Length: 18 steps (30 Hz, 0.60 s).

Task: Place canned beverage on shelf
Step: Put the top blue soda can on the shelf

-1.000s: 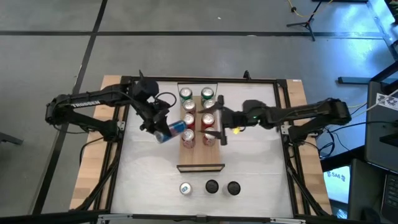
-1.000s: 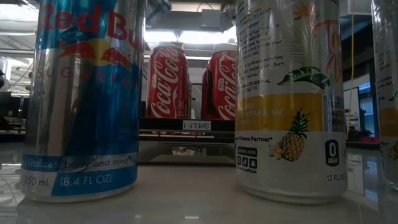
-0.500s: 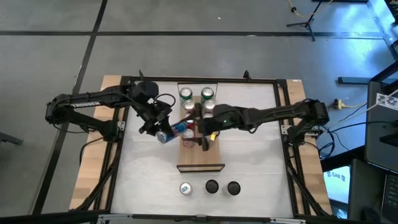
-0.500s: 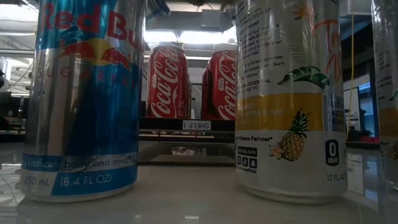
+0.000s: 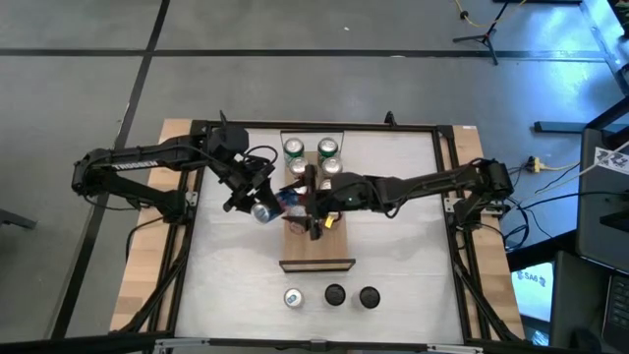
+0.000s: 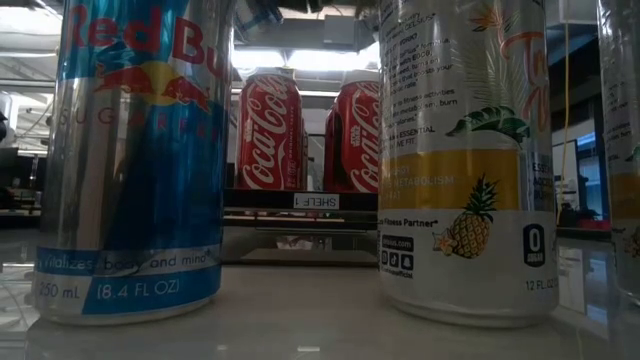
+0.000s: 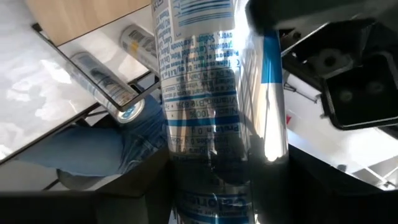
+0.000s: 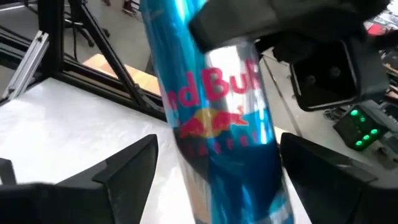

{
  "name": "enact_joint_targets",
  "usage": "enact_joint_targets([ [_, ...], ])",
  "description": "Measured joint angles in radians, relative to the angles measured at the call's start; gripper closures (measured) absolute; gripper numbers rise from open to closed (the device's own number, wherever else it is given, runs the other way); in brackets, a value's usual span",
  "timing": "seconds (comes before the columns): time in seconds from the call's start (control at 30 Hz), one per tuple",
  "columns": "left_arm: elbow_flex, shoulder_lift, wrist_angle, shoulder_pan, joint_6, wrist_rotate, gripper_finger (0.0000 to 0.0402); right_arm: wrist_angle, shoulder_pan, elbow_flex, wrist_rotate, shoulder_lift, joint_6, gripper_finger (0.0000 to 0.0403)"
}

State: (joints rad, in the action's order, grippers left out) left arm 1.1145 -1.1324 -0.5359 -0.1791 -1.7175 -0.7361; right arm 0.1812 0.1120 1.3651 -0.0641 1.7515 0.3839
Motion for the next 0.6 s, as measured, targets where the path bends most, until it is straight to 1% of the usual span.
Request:
enact_joint_targets([
  [0.1,0.000,-0.001,0.026,0.013,-0.018,0.013,0.0186,0.006,0.000,0.000,-0.022,0.000,0.009,0.0068],
  [0.4,0.000,-0.001,0.087,0.064,-0.120,0.023,0.0186,0.001,0.000,-0.001,-0.032,0.005,0.016,0.0070],
  [0.5,0.000,-0.001,0.090,0.076,-0.137,0.028,0.0186,0.001,0.002,-0.001,-0.031,0.005,0.016,0.0087],
  [0.6,0.000,0.000,0.090,0.083,-0.138,0.049,0.0186,0.000,0.002,-0.002,-0.019,0.005,0.017,0.0119],
])
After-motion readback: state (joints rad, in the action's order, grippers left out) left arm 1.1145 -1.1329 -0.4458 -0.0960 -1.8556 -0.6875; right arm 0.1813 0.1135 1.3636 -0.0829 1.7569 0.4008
